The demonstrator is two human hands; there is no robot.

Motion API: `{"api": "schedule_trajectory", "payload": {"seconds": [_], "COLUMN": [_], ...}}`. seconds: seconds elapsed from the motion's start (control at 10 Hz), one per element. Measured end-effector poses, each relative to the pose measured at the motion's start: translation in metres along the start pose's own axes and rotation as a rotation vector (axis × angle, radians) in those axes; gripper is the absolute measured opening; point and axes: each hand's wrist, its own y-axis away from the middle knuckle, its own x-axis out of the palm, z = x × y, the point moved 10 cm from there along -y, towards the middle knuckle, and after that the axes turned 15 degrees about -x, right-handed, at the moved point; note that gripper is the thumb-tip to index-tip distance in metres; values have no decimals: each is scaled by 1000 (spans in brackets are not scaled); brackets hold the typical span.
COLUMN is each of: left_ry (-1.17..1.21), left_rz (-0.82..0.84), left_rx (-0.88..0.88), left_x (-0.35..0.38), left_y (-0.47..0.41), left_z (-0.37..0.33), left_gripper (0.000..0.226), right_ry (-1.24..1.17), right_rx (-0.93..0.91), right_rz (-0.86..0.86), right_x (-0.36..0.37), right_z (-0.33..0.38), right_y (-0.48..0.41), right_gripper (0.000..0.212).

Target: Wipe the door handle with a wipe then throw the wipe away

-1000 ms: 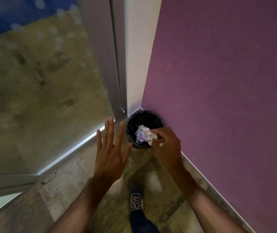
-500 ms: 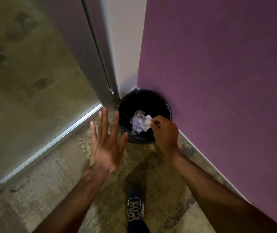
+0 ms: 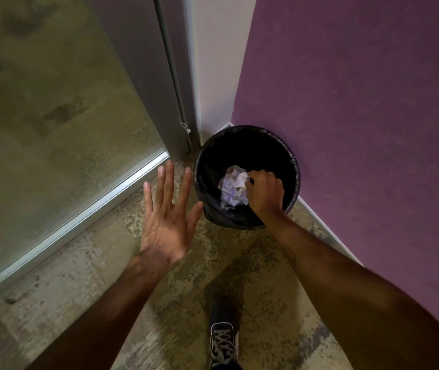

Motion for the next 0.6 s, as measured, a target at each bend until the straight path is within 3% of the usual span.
{"api": "schedule_trajectory", "payload": {"seconds": [0.3,0.6], "left_ry": [22,16], "left_rz": [-29,-75], "left_rx": [-61,-234], "left_x": [-60,-193], "left_y": [12,50], "left_z": [5,2], "left_gripper": [68,73], "right_ry": [-270,-161], "right_rx": [-166,-452], "right_rz": [-219,-162], "right_x": [-66,-176], "right_z": [35,132], "right_y": [32,74], "right_gripper": [27,59]}}
